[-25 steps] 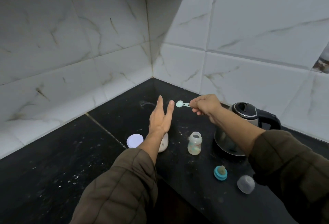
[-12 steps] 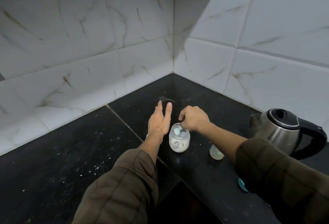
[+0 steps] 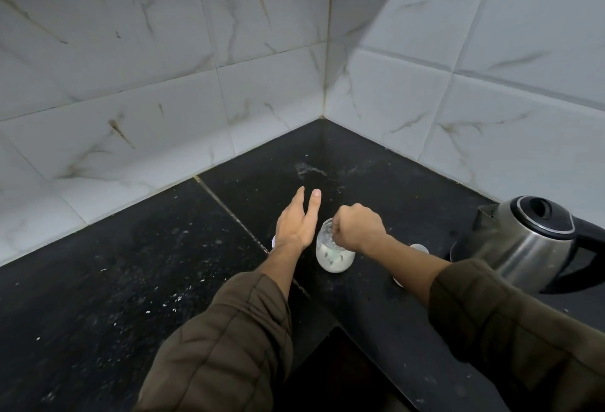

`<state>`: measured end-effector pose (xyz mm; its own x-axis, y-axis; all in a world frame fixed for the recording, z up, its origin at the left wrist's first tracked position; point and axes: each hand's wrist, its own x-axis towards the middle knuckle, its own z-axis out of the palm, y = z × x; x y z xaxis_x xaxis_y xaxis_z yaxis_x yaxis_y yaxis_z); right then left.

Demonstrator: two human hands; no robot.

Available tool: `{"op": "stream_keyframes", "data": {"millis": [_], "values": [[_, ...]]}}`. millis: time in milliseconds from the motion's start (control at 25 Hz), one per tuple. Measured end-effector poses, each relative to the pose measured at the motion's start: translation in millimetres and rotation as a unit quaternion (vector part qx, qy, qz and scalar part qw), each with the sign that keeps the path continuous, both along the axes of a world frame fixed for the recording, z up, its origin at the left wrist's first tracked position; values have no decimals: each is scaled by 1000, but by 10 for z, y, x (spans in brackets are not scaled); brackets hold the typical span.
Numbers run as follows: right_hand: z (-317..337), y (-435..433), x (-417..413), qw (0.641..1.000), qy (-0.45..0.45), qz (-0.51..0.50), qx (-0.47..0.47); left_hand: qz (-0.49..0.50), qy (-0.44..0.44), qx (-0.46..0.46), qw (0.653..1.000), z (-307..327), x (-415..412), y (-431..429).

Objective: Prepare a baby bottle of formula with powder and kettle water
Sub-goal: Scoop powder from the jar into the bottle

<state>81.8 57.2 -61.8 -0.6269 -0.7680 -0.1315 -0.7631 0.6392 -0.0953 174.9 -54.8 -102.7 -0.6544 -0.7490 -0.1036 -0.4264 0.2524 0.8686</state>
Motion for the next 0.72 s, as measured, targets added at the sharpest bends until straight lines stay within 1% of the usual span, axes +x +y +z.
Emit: {"op": "stream_keyframes", "data": {"millis": [200, 400, 560, 720], "values": [[41, -4, -5, 1000, 5, 9, 4, 5, 9, -9, 1000, 20, -16, -26], [219, 75, -30, 1000, -6, 8, -26, -4, 25, -36, 999, 174, -59, 14], [421, 229, -107, 997, -18, -5, -78, -13, 33, -98, 995, 364, -155, 130], [642, 550, -267, 989, 8, -49, -141, -43, 57, -154, 985, 549, -357, 389]]}}
